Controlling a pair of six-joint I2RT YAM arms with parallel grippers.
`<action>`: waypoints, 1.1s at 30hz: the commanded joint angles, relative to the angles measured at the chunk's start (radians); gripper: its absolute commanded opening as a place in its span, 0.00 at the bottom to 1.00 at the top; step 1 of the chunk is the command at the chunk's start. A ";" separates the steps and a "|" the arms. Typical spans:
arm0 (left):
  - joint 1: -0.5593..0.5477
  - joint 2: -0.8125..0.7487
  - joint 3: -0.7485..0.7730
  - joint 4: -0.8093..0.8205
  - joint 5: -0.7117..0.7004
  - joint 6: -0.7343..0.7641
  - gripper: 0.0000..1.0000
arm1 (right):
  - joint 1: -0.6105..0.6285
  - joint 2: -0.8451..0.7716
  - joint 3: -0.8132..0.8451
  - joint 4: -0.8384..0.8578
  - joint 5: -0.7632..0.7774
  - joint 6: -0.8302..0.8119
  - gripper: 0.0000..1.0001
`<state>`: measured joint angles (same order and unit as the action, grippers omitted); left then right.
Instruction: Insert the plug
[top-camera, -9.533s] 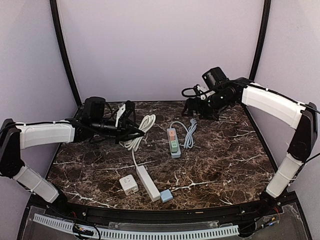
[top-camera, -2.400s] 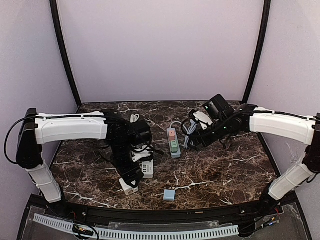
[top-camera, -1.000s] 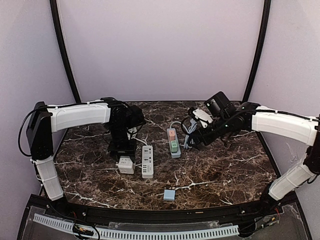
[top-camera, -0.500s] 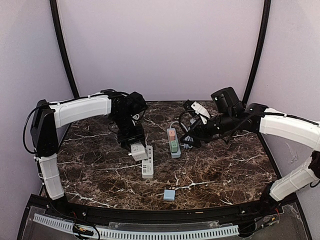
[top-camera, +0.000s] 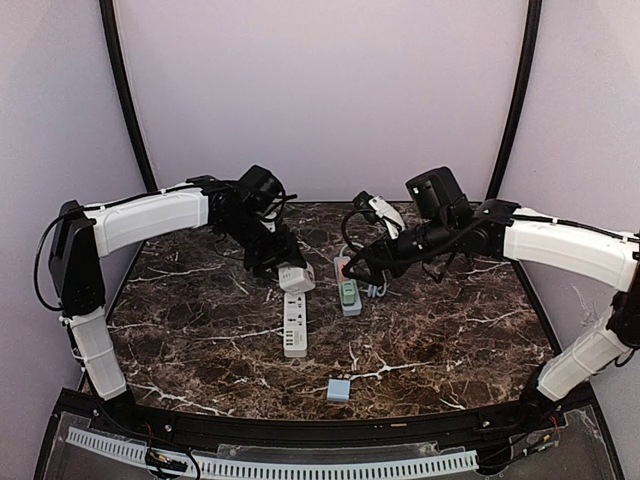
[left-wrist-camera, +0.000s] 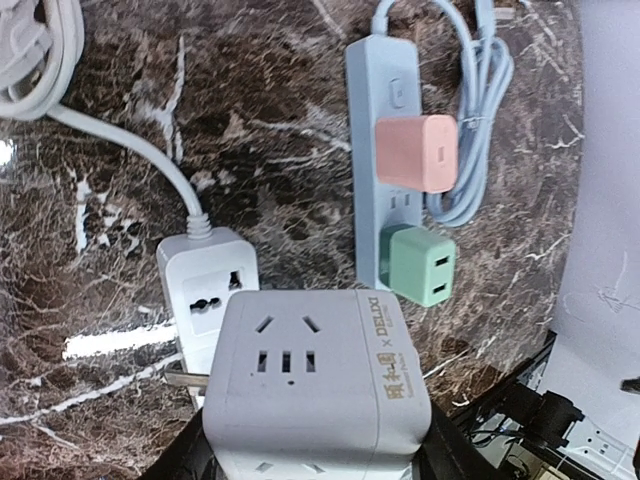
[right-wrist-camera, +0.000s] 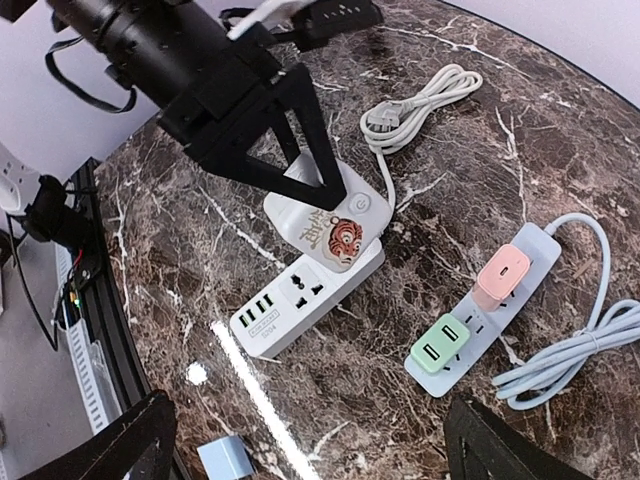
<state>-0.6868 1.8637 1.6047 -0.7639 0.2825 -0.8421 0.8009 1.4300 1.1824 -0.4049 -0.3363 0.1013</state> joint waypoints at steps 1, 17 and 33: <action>0.035 -0.114 -0.059 0.203 0.046 0.042 0.01 | 0.011 0.050 0.073 0.018 0.065 0.217 0.93; 0.075 -0.126 -0.074 0.554 0.096 0.013 0.01 | -0.034 0.318 0.480 -0.294 0.137 0.569 0.99; 0.121 -0.087 -0.054 0.711 0.252 -0.169 0.01 | -0.025 0.475 0.682 -0.187 0.154 0.686 0.99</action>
<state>-0.5789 1.7821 1.5272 -0.1024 0.4786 -0.9722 0.7704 1.8725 1.8153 -0.6426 -0.1894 0.7555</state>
